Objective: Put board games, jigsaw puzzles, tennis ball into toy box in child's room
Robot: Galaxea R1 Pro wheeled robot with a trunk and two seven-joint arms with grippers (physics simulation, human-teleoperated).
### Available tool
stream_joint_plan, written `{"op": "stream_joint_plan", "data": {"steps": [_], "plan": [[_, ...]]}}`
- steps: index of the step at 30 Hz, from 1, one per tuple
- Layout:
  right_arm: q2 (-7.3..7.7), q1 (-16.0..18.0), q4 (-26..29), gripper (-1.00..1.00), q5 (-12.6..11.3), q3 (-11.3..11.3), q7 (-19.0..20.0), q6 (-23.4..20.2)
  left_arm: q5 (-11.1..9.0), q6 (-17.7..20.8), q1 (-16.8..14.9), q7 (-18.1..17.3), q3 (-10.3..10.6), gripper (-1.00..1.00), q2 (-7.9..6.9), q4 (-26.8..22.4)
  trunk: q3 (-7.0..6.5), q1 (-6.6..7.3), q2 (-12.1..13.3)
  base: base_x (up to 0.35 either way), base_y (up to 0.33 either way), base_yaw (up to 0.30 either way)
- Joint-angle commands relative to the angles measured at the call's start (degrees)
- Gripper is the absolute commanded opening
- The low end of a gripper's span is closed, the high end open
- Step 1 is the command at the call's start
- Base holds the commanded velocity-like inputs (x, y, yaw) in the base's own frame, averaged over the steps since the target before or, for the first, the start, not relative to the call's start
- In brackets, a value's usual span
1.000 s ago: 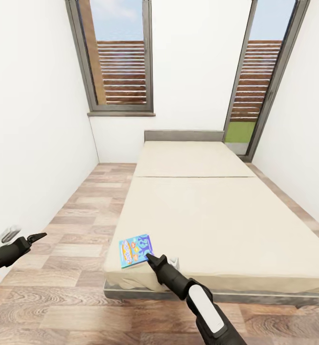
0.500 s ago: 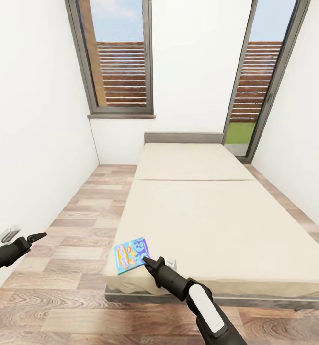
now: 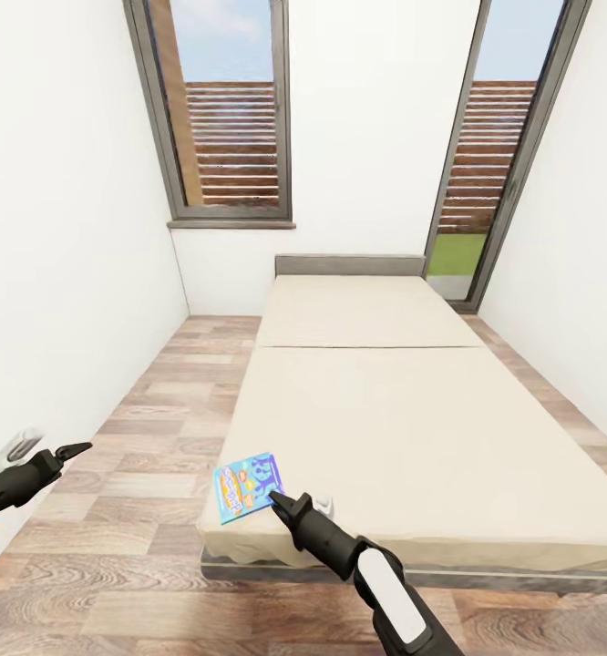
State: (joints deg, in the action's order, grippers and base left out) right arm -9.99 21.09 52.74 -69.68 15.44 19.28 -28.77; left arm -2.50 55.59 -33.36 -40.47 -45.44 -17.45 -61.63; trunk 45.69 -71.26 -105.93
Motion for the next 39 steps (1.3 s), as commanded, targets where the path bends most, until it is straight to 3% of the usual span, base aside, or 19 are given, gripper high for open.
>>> {"op": "stream_joint_plan", "data": {"steps": [1,6,16,23,39], "plan": [[-0.01,0.0,0.0,-1.00,-0.5,0.0,-0.2,0.1,-0.3,0.5,-0.1,0.2,-0.1,1.00,0.34,0.0,0.05,0.01,0.0,0.000,0.000,0.000],[-0.01,0.0,0.1,-1.00,-0.3,0.1,-0.2,0.2,-0.5,0.5,-0.1,-0.1,-0.1,1.00,0.87,0.0,0.05,0.01,0.0,0.000,0.000,0.000],[-0.01,-0.2,0.2,-1.00,3.4,0.6,-0.1,3.6,-1.2,0.5,-0.1,-2.9,0.0,1.00,1.01,0.1,-0.06,0.01,0.0,0.000,0.000,0.000],[-0.01,-0.2,0.4,-1.00,5.6,0.6,0.1,5.8,-1.2,0.5,-0.1,-3.1,0.0,1.00,1.02,0.1,-0.62,0.01,0.0,0.000,0.000,0.000],[-0.01,-0.2,0.5,-1.00,5.7,0.6,0.6,8.1,-1.2,0.5,-0.1,-3.1,0.0,1.00,1.02,0.1,-2.10,0.01,0.0,0.000,0.000,0.000]]}}
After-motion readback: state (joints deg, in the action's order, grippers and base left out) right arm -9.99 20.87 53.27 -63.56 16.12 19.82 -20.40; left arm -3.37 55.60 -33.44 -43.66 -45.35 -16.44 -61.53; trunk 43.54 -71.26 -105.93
